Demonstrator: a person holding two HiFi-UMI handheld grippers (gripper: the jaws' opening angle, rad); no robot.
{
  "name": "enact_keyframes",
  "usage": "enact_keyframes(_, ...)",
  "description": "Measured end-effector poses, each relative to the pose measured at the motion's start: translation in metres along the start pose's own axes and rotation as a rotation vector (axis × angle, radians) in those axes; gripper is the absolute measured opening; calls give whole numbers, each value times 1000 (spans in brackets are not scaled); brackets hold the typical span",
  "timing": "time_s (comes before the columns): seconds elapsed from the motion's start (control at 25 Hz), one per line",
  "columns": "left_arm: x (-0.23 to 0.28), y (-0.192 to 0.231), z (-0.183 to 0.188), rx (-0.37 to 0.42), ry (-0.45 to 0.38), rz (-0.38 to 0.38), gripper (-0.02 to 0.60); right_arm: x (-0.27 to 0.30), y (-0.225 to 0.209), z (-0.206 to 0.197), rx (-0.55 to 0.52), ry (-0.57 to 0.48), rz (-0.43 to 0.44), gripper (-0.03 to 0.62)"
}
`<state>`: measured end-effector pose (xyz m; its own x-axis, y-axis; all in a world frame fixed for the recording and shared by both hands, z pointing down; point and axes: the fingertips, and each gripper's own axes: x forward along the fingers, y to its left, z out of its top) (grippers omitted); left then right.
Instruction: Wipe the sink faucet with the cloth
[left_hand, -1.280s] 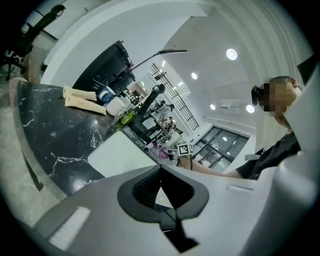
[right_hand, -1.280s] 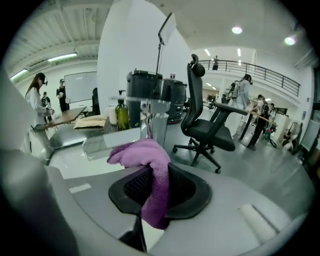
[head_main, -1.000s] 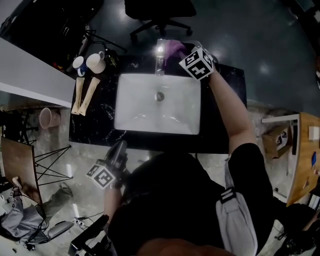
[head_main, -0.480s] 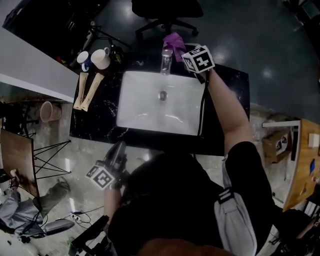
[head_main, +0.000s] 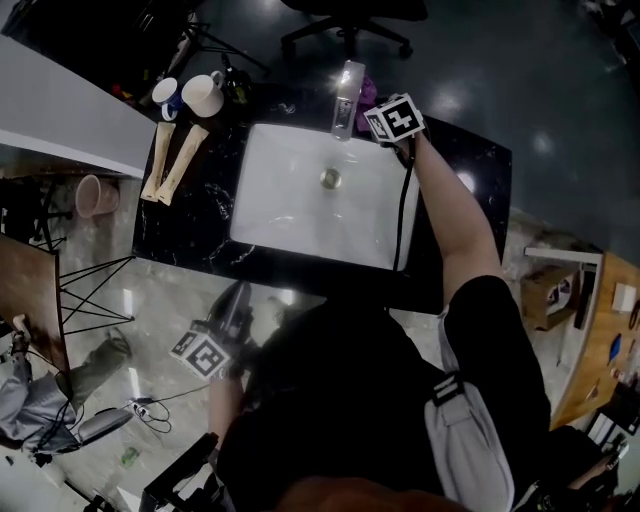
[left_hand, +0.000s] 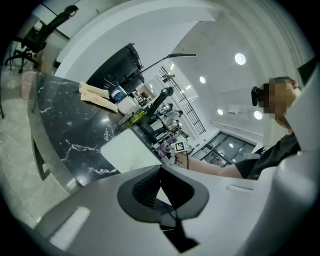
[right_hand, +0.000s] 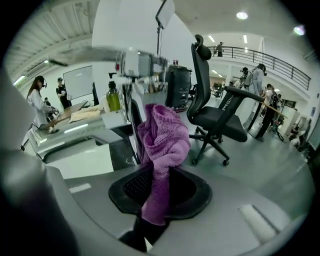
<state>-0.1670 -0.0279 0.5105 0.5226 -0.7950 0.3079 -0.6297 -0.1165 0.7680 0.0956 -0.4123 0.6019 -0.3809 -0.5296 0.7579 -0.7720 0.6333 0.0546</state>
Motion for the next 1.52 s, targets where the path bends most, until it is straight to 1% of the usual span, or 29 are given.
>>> enact_keyframes(0.08, -1, 4, -2, -5, -2, 17, 0, 13, 0, -9, 6, 46, -2, 86)
enact_keyframes(0.16, -2, 7, -3, -11, -9, 31, 0, 20, -2, -10, 25, 60, 0, 86)
enact_keyframes(0.28, -4, 7, -3, -12, -15, 42, 0, 21, -2, -10, 41, 62, 19, 86)
enact_keyframes(0.44, -4, 2, -2, 1, -14, 38, 0, 20, -3, -11, 58, 55, 35, 87)
enact_keyframes(0.52, -3, -1, -1, 10, -10, 34, 0, 13, -6, -5, 44, 34, 33, 87)
enact_keyframes(0.6, -3, -3, 0, 15, -9, 28, 0, -2, -12, 9, -18, 0, 13, 87)
enact_keyframes(0.68, -2, -4, 1, 15, -9, 20, 0, -23, -19, 31, -125, -41, -20, 87)
enact_keyframes(0.76, -1, -6, 1, 13, -9, 14, 0, -45, -23, 57, -267, -66, -57, 87)
enact_keyframes(0.88, 0, -9, 2, 17, -8, 8, 0, -69, -30, 88, -511, -50, -131, 87)
enact_keyframes(0.96, 1, -11, 1, 20, -7, 9, 0, -75, -33, 101, -608, -40, -150, 87)
enact_keyframes(1.04, 0, -11, 0, 17, -10, 13, 0, -74, -32, 109, -647, -35, -148, 87)
enact_keyframes(1.16, -2, -10, -1, 15, -13, 28, 0, -62, -34, 108, -695, -5, -151, 87)
enact_keyframes(1.36, -7, -6, -6, -2, -20, 60, 0, -38, -33, 90, -691, 11, -109, 87)
enact_keyframes(1.52, -8, -4, -10, -10, -22, 78, 0, -12, -22, 72, -721, 38, -60, 86)
